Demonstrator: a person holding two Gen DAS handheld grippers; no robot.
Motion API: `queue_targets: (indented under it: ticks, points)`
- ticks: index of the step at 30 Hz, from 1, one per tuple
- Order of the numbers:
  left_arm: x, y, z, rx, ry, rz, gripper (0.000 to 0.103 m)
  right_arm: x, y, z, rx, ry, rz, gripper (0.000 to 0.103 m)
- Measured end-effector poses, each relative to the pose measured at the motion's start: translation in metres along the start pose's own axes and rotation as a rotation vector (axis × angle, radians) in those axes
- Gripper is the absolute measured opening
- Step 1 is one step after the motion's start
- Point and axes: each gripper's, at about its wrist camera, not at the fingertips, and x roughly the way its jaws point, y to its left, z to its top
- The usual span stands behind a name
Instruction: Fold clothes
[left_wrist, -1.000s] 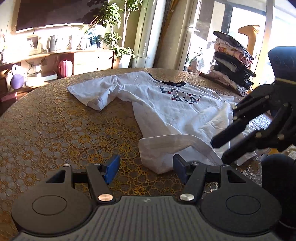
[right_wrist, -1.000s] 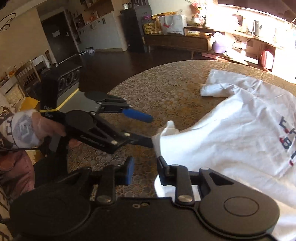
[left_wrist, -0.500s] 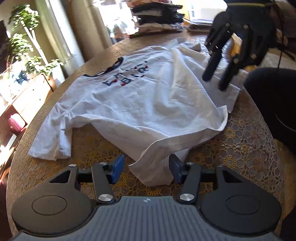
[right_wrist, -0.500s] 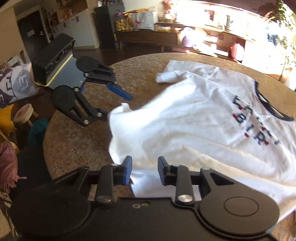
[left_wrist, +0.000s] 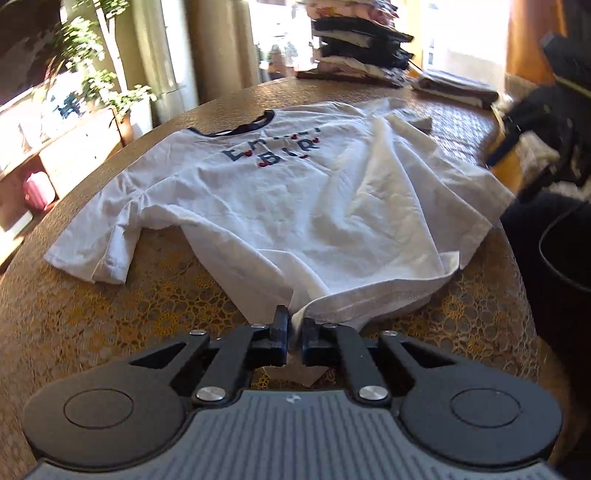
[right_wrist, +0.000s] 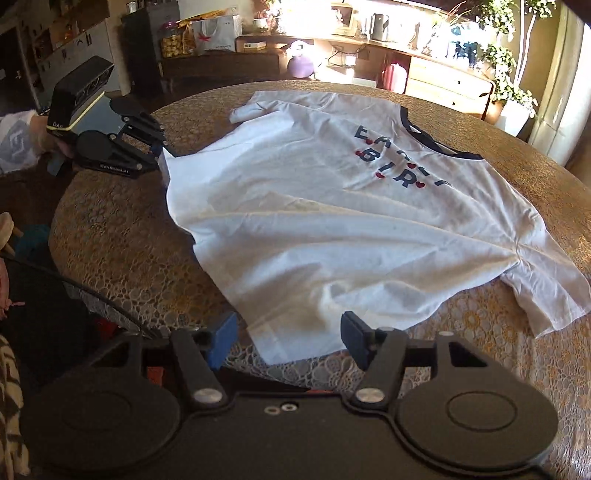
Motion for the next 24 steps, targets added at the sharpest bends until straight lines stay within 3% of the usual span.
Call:
queue_targets:
  ticks: [4,6,11,12,15,20,24]
  points:
    - [-0.016,0.011,-0.002,-0.273,-0.053,0.065,0.005,0.016,0.014,-0.016,0.041,0.024,-0.127,0.103]
    - [-0.026,0.015,-0.005,-0.398,-0.086,0.083,0.005,0.019,0.013,-0.02,0.111,-0.001,-0.149,0.103]
    - [-0.041,0.011,-0.011,-0.565,-0.141,0.18,0.005,0.015,-0.008,-0.019,0.315,-0.085,-0.165,0.103]
    - [-0.046,0.011,-0.012,-0.599,-0.157,0.191,0.005,0.009,-0.016,-0.02,0.364,-0.116,-0.172,0.062]
    - [-0.06,0.011,-0.015,-0.684,-0.2,0.227,0.005,-0.016,-0.039,-0.023,0.479,-0.196,-0.142,0.04]
    - [-0.079,0.013,-0.01,-0.743,-0.241,0.28,0.005,-0.062,-0.065,-0.023,0.57,-0.322,-0.088,0.037]
    - [-0.078,0.013,0.0,-0.742,-0.238,0.317,0.005,-0.064,-0.076,-0.022,0.56,-0.324,-0.101,0.039]
